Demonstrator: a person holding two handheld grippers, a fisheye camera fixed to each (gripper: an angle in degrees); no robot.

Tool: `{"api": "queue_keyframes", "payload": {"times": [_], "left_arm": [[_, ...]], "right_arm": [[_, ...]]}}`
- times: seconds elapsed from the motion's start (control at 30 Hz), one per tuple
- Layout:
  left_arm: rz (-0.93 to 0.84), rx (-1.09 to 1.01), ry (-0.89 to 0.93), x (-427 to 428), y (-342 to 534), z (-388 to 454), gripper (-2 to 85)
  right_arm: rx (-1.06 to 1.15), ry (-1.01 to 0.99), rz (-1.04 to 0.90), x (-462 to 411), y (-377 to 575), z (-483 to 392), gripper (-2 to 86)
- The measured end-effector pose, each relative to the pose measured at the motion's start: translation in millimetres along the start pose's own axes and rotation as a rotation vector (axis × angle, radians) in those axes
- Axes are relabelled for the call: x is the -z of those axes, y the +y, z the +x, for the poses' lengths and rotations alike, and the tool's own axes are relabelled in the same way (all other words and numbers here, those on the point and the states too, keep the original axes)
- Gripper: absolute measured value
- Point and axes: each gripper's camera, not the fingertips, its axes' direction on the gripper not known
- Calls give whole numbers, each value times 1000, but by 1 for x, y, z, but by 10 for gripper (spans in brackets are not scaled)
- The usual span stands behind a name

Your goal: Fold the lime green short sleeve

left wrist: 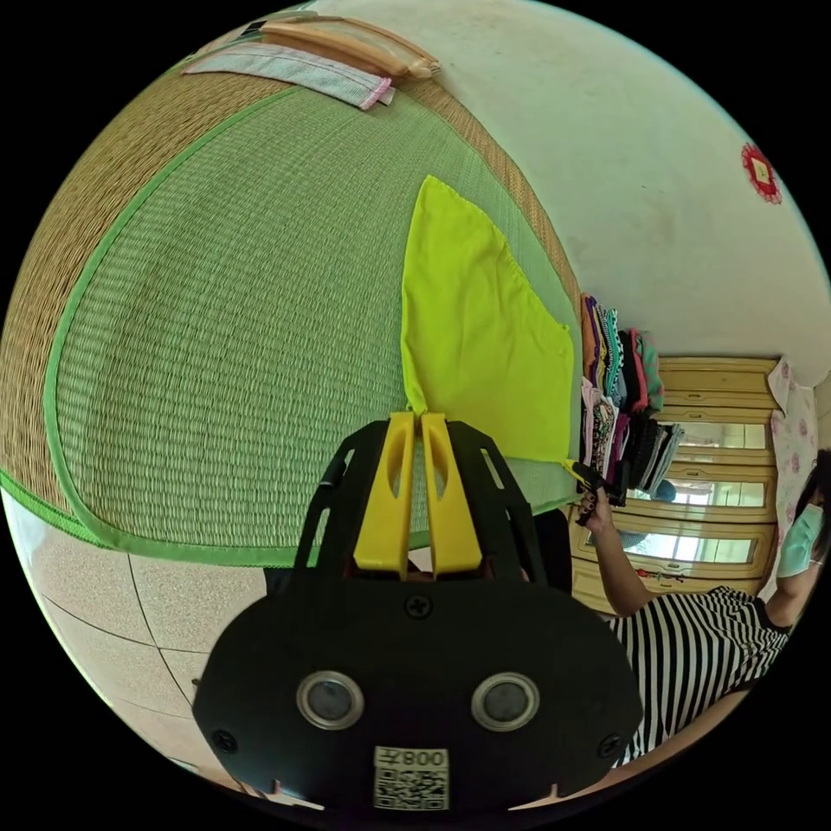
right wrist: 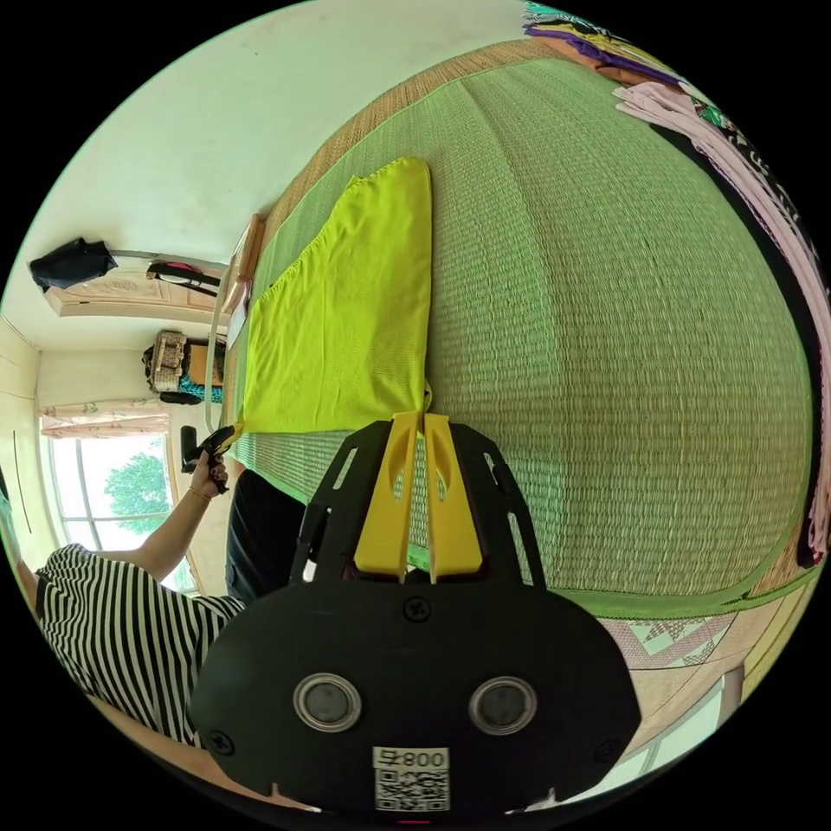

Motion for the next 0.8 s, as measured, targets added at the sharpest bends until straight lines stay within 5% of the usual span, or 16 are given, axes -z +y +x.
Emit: {"api": "queue_keyframes", "payload": {"times": [0.4, 0.8], "left_arm": [[83, 29, -65, -68, 61, -15, 39], [-233, -872, 40, -323, 118, 268, 101]], "right_arm": [[19, -99, 45, 37, 27, -6, 7], [120, -217, 83, 82, 20, -30, 6]]}}
